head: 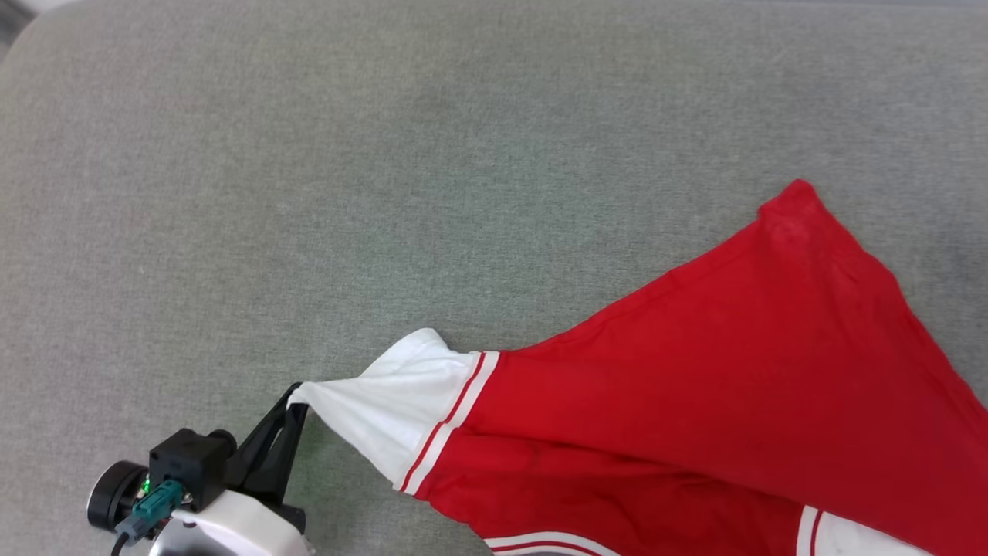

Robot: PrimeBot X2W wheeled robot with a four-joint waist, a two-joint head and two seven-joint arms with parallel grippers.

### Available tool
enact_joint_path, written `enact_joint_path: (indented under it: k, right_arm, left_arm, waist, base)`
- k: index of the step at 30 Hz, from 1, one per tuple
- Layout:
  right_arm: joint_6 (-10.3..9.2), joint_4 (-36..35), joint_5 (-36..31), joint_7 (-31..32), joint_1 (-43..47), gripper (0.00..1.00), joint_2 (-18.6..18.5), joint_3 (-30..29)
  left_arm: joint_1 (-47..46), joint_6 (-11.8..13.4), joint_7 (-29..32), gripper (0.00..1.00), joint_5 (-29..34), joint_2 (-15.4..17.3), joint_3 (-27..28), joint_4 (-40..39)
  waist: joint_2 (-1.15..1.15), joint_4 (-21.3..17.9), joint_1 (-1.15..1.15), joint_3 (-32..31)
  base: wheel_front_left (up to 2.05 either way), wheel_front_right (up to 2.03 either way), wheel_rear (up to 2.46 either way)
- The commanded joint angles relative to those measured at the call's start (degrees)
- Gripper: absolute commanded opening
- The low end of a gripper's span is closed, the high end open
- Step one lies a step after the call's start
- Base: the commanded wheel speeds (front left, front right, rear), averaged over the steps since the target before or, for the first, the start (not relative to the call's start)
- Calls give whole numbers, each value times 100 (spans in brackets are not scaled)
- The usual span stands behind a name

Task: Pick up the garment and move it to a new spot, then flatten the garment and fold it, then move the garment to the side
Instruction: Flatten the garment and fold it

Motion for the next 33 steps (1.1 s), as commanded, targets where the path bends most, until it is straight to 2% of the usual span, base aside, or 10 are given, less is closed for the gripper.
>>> enact_joint_path:
  k: [1, 9, 14, 19, 25, 26, 27, 33]
  right_arm:
    - [-2, 101, -84, 130, -403, 100, 90, 248]
    - [-2, 1223, -780, 957, -2304, 100, 907, 1864]
    - [-2, 1958, -1105, 1003, -2862, 100, 1226, 2517]
    - [-2, 2469, -1109, 749, -2995, 100, 1334, 3051]
    - [-1, 2824, -952, 621, -2617, 98, 1172, 3719]
    - [-1, 2858, -942, 531, -2620, 18, 1160, 3721]
    - [-1, 2877, -929, 460, -2629, 0, 1134, 3734]
    - [-4, 2948, -786, -22, -2850, 0, 1123, 3584]
  left_arm:
    - [-105, -14, 9, 0, 55, -41, -10, -10]
    - [-331, -28, -9, 0, 178, -141, -57, -56]
    - [-514, -66, -17, 0, 240, -225, -85, -70]
    - [-665, -109, -33, 0, 298, -299, -102, -44]
    - [-749, -145, -33, 0, 326, -368, -122, 38]
    - [-751, -150, -34, 0, 327, -371, -120, 49]
    - [-746, -149, -36, 0, 324, -372, -114, 59]
    - [-709, -142, -42, 0, 338, -342, -109, 82]
  waist:
    - [0, 89, 0, 101]
    - [0, 310, 0, 436]
    - [0, 447, 0, 719]
    - [0, 534, 0, 920]
    - [0, 557, 0, 971]
    - [0, 555, 0, 962]
    - [0, 547, 0, 949]
    - [0, 476, 0, 787]
  base:
    - [0, 0, 0]
    - [0, 0, 0]
    - [0, 0, 0]
    - [0, 0, 0]
    - [0, 0, 0]
    - [0, 0, 0]
    - [0, 0, 0]
    - [0, 0, 0]
